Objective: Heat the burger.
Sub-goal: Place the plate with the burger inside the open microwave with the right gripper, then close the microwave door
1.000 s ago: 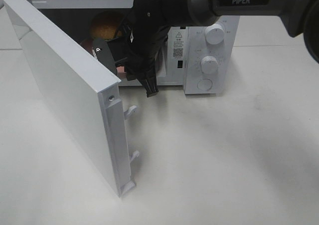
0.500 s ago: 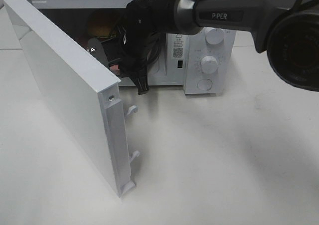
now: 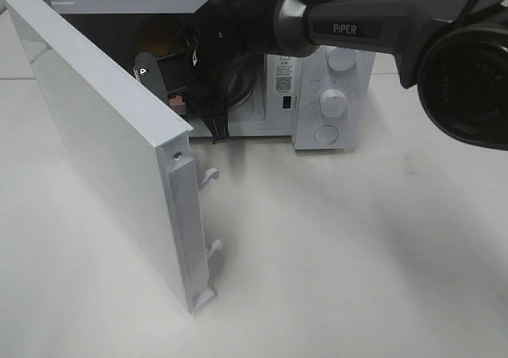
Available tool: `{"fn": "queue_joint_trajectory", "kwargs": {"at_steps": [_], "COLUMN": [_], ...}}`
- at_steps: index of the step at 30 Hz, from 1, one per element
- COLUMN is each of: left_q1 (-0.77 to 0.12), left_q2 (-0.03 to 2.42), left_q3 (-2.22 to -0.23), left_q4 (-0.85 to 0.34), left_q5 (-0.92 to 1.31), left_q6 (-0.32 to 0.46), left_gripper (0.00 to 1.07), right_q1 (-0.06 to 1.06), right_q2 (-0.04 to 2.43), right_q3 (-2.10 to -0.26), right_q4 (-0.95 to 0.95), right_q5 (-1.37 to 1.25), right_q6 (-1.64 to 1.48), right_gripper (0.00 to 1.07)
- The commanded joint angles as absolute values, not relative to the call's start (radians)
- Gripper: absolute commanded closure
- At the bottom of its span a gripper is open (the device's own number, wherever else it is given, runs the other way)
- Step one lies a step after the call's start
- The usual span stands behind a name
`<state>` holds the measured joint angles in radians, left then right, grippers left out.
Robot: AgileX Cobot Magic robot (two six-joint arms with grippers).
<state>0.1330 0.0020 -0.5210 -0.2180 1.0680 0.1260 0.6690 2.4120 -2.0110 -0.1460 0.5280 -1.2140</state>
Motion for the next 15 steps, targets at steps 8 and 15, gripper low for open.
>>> {"fn": "queue_joint_trajectory", "kwargs": {"at_steps": [8,15], "left_q1": [0.127,0.127], "left_q2": [0.002,0.002], "left_q3": [-0.52,-0.52], "left_q4": [-0.215,-0.216], "left_q5": [1.073,1.073], "left_q6": [0.123,0.123], "left_gripper": [0.07,0.07], "right_q1": [0.665,0.665], "right_q2": [2.385,2.322], "right_q3": [-1.993,-1.892], "right_q4": [-0.126,-0.102], "right_q5": [0.537,0.497], "right_q6": [-1.151,-1.118], "right_gripper": [0.59,0.44]}}
